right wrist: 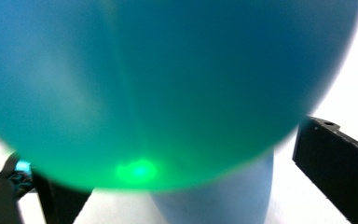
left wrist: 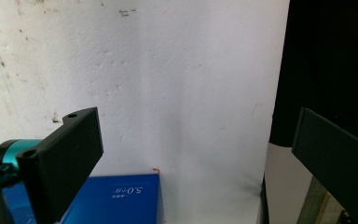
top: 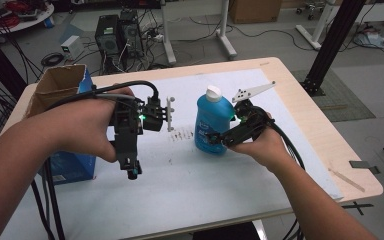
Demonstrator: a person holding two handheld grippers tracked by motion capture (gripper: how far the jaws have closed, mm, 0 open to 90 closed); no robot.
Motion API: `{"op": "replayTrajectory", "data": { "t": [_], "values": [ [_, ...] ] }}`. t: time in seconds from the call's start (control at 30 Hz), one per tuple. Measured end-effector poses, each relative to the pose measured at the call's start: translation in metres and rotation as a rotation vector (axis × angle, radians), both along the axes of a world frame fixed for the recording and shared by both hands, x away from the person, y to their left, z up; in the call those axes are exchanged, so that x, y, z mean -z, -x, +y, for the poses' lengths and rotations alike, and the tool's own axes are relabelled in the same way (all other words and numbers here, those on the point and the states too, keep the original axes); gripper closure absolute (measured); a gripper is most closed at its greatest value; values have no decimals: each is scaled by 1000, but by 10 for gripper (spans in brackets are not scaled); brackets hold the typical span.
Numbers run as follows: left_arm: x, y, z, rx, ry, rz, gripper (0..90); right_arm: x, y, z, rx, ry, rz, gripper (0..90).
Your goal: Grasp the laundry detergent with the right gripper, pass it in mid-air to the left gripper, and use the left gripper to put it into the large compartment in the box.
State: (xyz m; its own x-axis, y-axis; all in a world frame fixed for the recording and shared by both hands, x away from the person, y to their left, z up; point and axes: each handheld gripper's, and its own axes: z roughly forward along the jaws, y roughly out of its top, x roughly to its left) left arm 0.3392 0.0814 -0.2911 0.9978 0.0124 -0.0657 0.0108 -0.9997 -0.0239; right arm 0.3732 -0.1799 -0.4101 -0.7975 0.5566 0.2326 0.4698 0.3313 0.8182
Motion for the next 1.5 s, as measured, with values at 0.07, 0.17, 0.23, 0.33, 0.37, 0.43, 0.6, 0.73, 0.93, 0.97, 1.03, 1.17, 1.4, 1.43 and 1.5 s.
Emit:
{"op": "replayTrajectory", "data": {
  "t": [0.07, 0.17, 0.23, 0.33, 0.37, 0.43, 0.6, 0.73, 0.93, 0.97, 1.03, 1.17, 1.4, 1.43, 1.5],
  "values": [
    [0, -1, 1, 3, -3, 0, 18, 1, 0, 1, 1, -4, -3, 31],
    [0, -1, 2, 1, -3, 2, 18, 3, -2, 3, -1, -3, -7, 34],
    [0, -2, 2, -1, -4, 2, 18, 4, -2, 3, 1, -7, -10, 42],
    [0, -2, 3, 0, -7, 3, 18, 4, -2, 4, 1, -14, -20, 49],
    [0, -2, 3, 1, -7, 3, 18, 5, -2, 4, -5, -24, -20, 65],
    [0, -2, 3, -4, -4, 3, 18, 4, -1, 5, -2, -19, -25, 81],
    [1, -3, 3, -2, -6, 3, 18, 4, -1, 4, -18, -38, -36, 131],
    [1, -3, 2, -4, -6, 2, 18, 5, -1, 4, -17, -31, -42, 155],
    [1, -3, 2, 0, -6, 6, 18, 5, -2, 4, -26, -39, -47, 185],
    [1, -3, 2, 0, -7, 7, 18, 5, -2, 4, -25, -40, -46, 185],
    [1, -3, 2, 1, -10, 6, 18, 5, -2, 4, -20, -38, -50, 186],
    [2, -3, 2, -4, -11, 7, 18, 6, -2, 3, -22, -43, -51, 237],
    [2, -4, 1, -6, -9, 10, 18, 7, -2, 5, -28, -42, -56, 253],
    [3, -5, 1, -4, -10, 9, 18, 7, -2, 5, -28, -40, -57, 258],
    [3, -5, 0, -8, -11, 8, 18, 7, -2, 5, -28, -42, -60, 263]
  ]
}}
